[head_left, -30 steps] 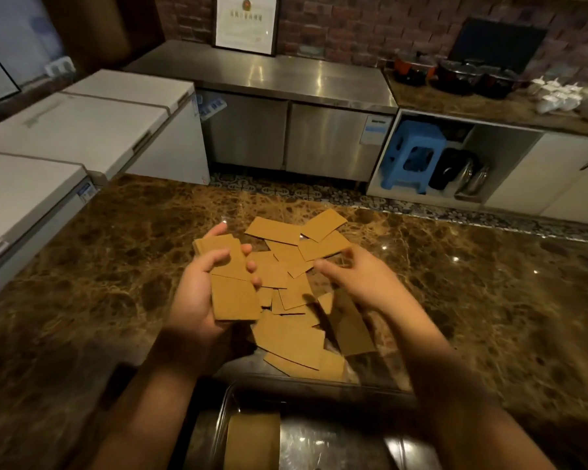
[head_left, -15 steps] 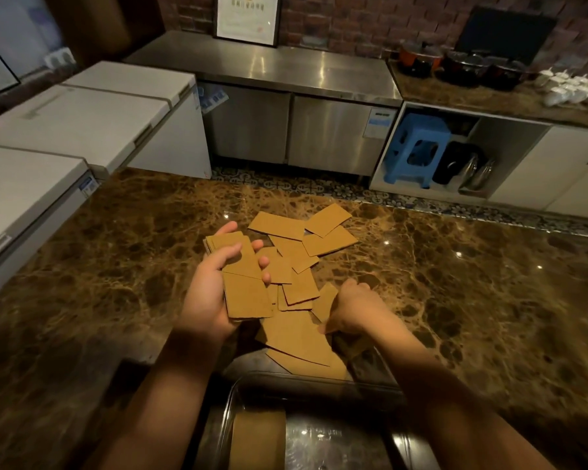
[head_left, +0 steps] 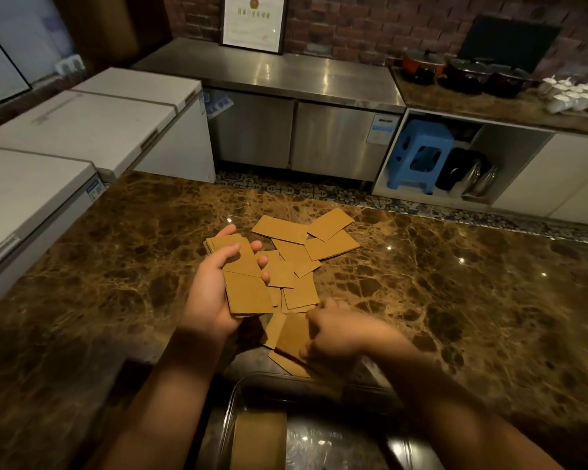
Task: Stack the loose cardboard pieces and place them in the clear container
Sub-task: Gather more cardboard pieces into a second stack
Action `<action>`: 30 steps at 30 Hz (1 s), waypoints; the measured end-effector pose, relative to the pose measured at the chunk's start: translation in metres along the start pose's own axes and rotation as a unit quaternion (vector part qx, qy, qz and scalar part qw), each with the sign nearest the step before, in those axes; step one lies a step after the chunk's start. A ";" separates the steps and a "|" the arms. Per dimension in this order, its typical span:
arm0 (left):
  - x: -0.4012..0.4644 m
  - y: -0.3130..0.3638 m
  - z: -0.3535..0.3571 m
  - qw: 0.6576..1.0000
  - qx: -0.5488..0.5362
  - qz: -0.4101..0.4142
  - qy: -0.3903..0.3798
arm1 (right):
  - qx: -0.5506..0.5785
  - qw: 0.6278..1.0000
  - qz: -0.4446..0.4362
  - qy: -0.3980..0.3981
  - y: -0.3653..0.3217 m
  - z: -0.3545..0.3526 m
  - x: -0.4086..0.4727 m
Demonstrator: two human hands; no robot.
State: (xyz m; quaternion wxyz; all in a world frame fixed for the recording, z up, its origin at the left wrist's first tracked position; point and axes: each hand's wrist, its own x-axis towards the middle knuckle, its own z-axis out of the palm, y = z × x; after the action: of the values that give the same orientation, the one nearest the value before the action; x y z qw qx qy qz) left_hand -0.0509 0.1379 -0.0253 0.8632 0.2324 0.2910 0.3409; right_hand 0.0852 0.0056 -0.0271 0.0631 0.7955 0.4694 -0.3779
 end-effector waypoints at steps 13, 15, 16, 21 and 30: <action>-0.009 0.010 0.011 0.998 -0.047 -0.036 -0.033 | 0.511 0.845 -0.060 0.142 0.030 -0.034 -0.031; -0.012 0.010 0.017 0.996 -0.055 -0.051 -0.053 | 0.621 0.757 -0.113 0.169 0.023 -0.043 -0.043; -0.014 0.009 0.021 0.994 -0.058 -0.060 -0.065 | 0.667 0.713 -0.131 0.172 0.017 -0.045 -0.048; -0.022 0.009 0.034 0.996 0.015 -0.050 -0.075 | 0.745 0.618 -0.169 0.186 -0.017 -0.044 -0.063; -0.036 0.017 0.049 0.991 0.071 -0.033 -0.107 | 0.677 0.652 -0.180 0.289 -0.027 -0.042 -0.077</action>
State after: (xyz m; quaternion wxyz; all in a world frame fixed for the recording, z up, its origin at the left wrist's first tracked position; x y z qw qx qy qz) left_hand -0.0477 0.1125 0.0325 0.8814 0.3181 0.2281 0.2646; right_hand 0.0655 -0.0144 0.0598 -0.7014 0.5860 0.2118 -0.3462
